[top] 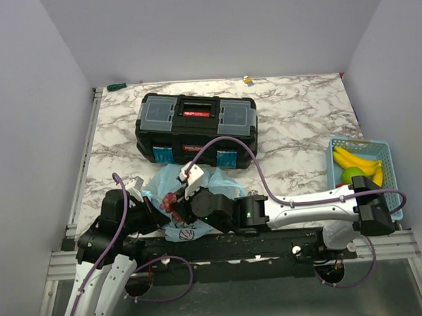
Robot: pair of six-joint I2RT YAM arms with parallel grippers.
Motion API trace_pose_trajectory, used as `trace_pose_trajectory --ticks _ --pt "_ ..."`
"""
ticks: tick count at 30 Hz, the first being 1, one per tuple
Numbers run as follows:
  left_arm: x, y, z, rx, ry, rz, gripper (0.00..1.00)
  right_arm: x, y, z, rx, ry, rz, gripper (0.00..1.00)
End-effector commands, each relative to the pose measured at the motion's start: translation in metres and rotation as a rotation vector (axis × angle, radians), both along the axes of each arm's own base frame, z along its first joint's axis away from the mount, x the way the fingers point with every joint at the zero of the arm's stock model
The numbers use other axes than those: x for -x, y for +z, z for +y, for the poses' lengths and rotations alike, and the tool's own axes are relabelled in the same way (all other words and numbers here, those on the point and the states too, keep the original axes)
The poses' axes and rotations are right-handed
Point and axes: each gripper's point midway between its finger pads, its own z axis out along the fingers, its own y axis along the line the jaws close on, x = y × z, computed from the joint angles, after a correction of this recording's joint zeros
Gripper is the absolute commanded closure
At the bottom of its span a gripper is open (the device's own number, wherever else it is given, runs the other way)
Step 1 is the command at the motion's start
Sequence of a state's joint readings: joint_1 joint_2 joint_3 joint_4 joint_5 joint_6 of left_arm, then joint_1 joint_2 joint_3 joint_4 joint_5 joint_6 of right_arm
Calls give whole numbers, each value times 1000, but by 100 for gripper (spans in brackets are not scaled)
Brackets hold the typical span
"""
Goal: Take the fake fruits out of the plastic bag
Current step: Take out the fake fruit from the plastic bag.
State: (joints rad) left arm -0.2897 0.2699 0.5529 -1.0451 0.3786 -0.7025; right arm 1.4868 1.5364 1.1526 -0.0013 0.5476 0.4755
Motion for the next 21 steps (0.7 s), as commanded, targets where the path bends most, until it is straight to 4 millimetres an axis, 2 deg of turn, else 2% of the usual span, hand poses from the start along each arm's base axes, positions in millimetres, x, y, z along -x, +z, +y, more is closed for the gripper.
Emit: trace_pose_trajectory --ticks 1,4,8,11,16,21 --pt "2 -1 -2 7 -23 -9 100 11 33 38 -86 90 -23 99" --pt "2 -1 -2 8 -24 -12 100 10 39 48 -91 90 -25 99" --pt "2 0 -2 10 -23 -18 100 9 63 50 -143 92 -49 99" --pt "2 0 -2 10 -23 -17 100 8 83 44 -183 88 -65 99" --pt "2 0 -2 10 -22 -18 100 5 116 21 -251 62 -90 99" --pt "2 0 -2 11 -23 -20 100 -5 158 -19 -329 -9 -136 99"
